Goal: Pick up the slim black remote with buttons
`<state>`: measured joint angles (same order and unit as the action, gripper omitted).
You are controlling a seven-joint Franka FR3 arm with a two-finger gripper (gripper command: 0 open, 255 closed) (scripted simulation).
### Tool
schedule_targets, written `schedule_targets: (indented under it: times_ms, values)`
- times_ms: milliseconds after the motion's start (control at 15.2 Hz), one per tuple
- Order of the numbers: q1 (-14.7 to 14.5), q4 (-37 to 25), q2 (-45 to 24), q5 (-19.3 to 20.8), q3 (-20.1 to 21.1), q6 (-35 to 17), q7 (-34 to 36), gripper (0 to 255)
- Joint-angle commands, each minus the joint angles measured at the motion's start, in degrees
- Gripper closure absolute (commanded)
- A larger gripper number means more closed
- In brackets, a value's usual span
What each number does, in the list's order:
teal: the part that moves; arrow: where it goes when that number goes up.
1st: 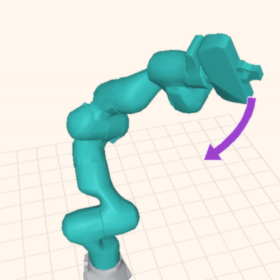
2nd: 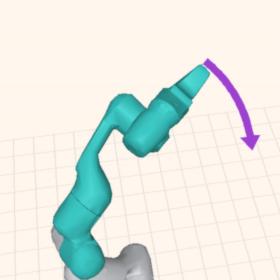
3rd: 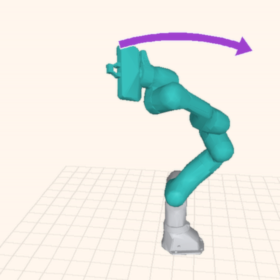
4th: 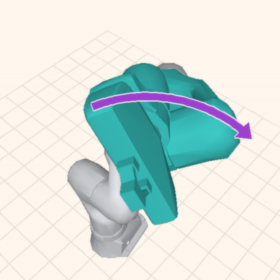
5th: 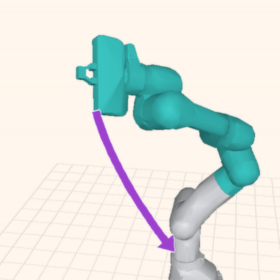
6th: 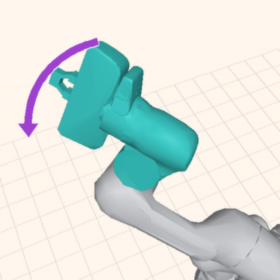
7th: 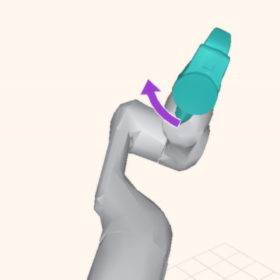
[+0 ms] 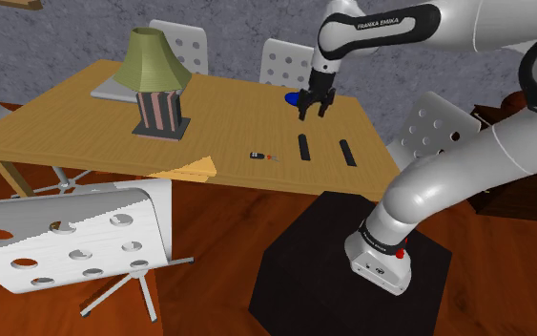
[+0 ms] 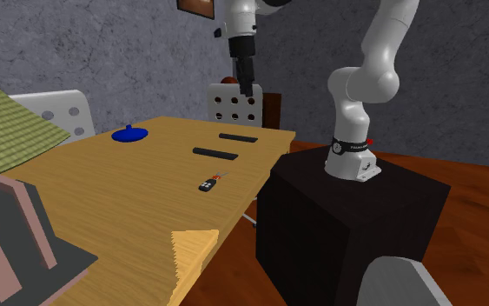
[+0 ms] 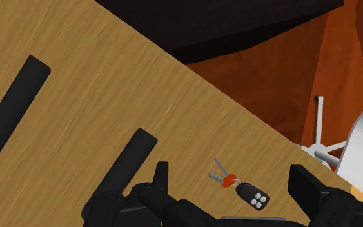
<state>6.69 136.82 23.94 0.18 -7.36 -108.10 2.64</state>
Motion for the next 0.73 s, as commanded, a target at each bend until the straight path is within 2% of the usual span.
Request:
schedule_targets:
  times_ms: [0, 660]
  values:
    - [0.82, -0.95, -4.54, -0.62, -0.88, -2.93, 1.51, 0]
    - [4.96, -6.08, -23.95, -5.73, -5.78, -13.28, 6.27, 0]
